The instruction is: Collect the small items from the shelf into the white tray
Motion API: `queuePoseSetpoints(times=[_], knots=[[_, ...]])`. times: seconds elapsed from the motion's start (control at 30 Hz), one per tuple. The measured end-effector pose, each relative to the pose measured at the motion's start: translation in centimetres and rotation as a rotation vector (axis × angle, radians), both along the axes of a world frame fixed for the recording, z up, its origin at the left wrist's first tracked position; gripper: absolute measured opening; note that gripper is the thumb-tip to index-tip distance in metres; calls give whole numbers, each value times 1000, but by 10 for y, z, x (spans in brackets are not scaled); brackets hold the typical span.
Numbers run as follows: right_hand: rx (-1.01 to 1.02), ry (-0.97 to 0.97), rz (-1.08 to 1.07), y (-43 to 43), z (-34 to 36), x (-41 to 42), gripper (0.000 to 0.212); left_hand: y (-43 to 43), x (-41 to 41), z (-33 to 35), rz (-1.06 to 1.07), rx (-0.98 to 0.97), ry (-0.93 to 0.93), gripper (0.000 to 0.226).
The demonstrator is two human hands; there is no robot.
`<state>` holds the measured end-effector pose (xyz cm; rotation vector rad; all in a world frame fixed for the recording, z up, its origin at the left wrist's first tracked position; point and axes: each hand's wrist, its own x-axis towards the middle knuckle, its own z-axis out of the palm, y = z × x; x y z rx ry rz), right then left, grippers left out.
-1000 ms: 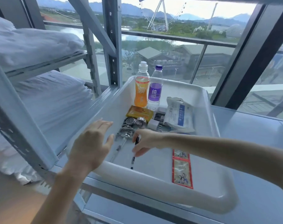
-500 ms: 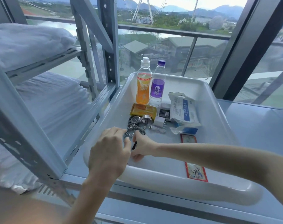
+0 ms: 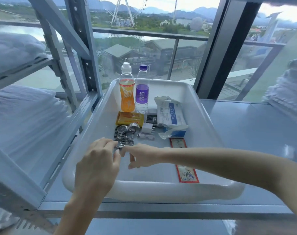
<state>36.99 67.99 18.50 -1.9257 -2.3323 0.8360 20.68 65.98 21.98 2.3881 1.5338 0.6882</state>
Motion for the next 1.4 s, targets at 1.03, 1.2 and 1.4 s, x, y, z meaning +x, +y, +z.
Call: queuePoseSetpoints(times=[1.03, 1.2, 1.4], knots=[[429, -210, -960, -523, 22, 373, 15, -256, 288, -58, -486, -60, 423, 66], [428, -172, -1000, -536, 2, 388, 15, -293, 349, -64, -671, -14, 326, 63], [399, -142, -1073, -546, -17, 420, 17, -308, 413, -90, -794, -26, 253, 60]])
